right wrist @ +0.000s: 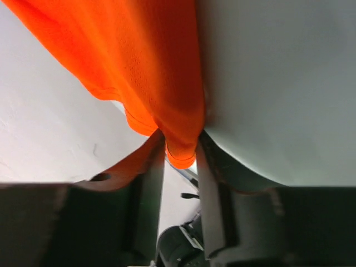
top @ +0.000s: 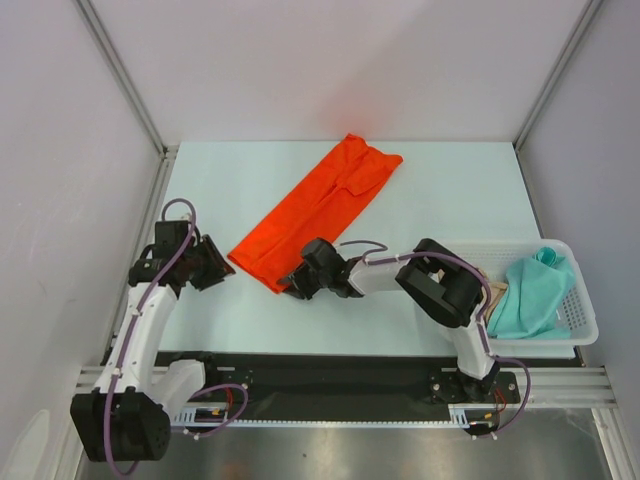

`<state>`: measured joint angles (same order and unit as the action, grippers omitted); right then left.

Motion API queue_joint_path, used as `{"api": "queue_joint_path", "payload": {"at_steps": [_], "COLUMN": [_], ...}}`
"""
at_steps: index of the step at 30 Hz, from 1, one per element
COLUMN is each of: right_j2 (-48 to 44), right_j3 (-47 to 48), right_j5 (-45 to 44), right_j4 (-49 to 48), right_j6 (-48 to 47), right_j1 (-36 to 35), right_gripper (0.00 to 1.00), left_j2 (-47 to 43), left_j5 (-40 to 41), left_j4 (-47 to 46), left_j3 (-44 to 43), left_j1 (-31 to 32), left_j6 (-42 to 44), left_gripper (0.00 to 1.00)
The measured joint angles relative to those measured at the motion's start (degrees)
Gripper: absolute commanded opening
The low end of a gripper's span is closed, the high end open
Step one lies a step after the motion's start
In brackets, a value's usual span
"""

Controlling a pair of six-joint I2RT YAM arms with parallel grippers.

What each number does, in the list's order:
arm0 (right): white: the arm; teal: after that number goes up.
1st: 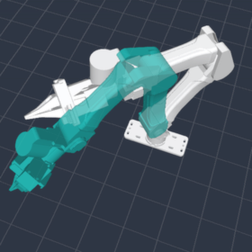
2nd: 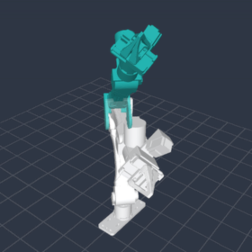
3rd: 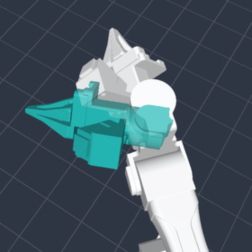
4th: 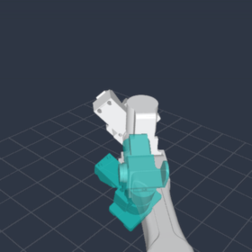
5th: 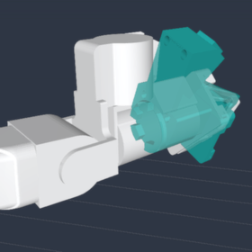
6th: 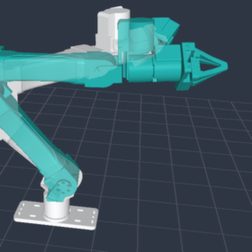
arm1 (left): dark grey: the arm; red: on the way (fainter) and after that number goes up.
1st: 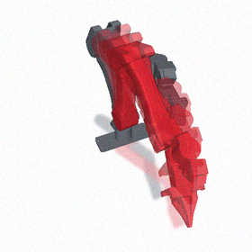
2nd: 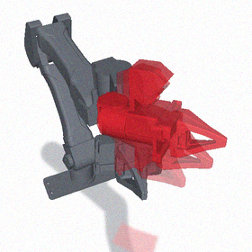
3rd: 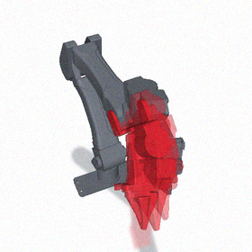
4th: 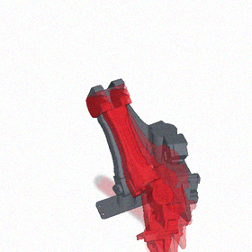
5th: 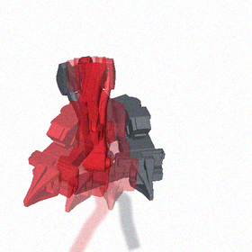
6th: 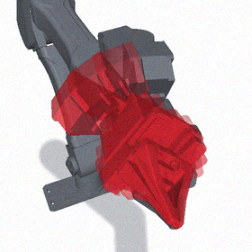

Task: Fold and stack the t-shirts
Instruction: Fold the tshirt

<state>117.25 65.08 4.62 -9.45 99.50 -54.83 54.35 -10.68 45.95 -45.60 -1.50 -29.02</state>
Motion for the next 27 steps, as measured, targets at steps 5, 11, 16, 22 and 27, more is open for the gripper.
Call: {"api": "queue_joint_path", "payload": {"at_steps": [5, 11, 16, 22, 27], "right_j2": [-0.6, -8.8, -21.1, -38.3, -52.4], "right_j3": [-2.1, -11.5, -23.5, -33.1, -36.9], "right_j5": [2.1, 6.1, 8.4, 7.3, 4.5], "right_j4": [-0.5, 2.0, 5.7, 19.3, 29.6], "right_j6": [-3.1, -16.5, -32.3, -46.7, -51.9], "right_j1": [1.0, 5.8, 11.1, 14.7, 15.5], "right_gripper": [0.13, 0.0, 0.0, 0.03, 0.25], "left_j2": [2.8, 9.2, 11.4, 13.6, 17.5], "left_j5": [0.1, -0.6, -2.0, -4.7, -7.3], "left_j4": [-0.3, -1.3, -2.4, -9.7, -15.7], "left_j3": [-1.2, -2.8, -2.8, 0.1, 6.7], "left_j1": [0.0, 0.1, 4.7, 20.9, 27.5], "left_j6": [0.9, 2.6, 2.2, -2.1, -5.5], "left_gripper": [0.48, 0.5, 0.53, 0.55, 0.55]}}
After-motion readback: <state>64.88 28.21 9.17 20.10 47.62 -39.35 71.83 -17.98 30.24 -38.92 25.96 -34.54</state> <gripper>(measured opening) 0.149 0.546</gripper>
